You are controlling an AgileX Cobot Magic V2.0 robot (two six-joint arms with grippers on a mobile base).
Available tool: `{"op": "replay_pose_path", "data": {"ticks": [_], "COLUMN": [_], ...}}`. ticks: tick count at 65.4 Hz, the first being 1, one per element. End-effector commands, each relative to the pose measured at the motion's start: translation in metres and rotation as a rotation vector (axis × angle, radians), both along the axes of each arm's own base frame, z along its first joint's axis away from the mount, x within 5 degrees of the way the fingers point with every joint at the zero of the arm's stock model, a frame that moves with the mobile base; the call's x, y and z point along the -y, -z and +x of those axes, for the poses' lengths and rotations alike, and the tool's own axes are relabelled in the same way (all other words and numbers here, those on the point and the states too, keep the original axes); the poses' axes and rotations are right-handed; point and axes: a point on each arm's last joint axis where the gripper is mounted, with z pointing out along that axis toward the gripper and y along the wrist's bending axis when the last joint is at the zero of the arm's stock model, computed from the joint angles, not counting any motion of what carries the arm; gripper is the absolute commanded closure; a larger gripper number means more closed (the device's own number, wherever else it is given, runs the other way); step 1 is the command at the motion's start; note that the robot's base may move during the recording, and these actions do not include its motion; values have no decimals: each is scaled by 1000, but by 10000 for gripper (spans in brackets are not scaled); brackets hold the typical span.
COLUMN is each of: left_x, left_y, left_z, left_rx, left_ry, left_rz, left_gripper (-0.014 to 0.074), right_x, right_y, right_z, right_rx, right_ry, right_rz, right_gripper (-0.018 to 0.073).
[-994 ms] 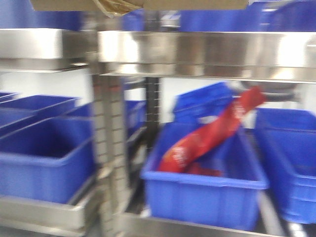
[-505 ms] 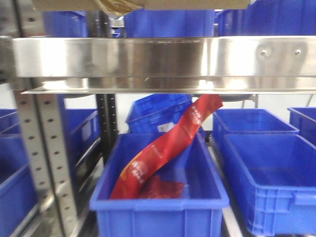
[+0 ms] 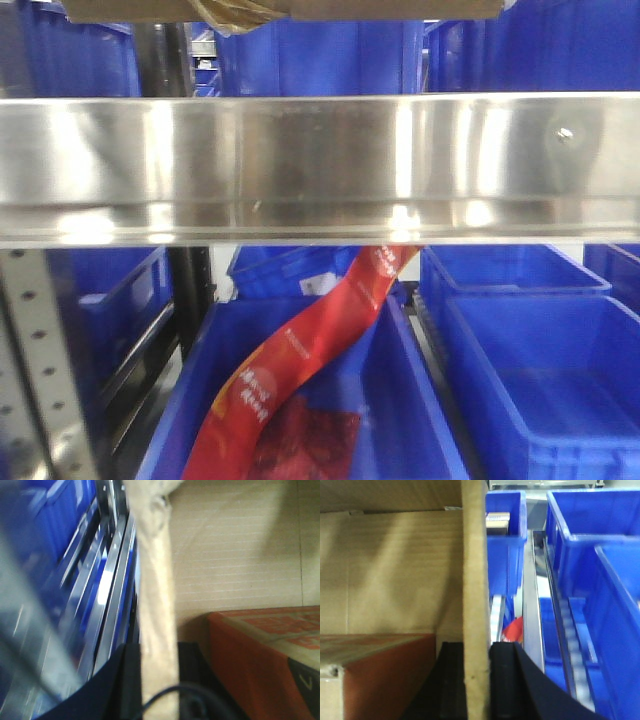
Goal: Stack two boxes on right shelf middle
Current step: 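Drive up to the shelf, holding the boxes above the middle level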
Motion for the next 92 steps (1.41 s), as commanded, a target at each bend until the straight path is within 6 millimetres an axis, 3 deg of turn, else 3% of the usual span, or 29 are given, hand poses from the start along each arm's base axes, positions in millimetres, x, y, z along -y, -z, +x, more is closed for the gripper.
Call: {"op": "replay_pose_path", "data": {"ticks": [1,92], "left_x": [-5,-5], "left_y": [-10,-8], "left_z": [-4,-5], "left_rx": [51,37], "left_ry": [-11,-19], "left_rz": [9,13], "left_gripper": [707,707], "right_x": [6,5], "right_y": [-15,-13], "right_z": [-5,-6], "right_rx": [99,72], "right_ry": [9,3], "right_rz": [-11,8], "right_gripper": [715,715]}}
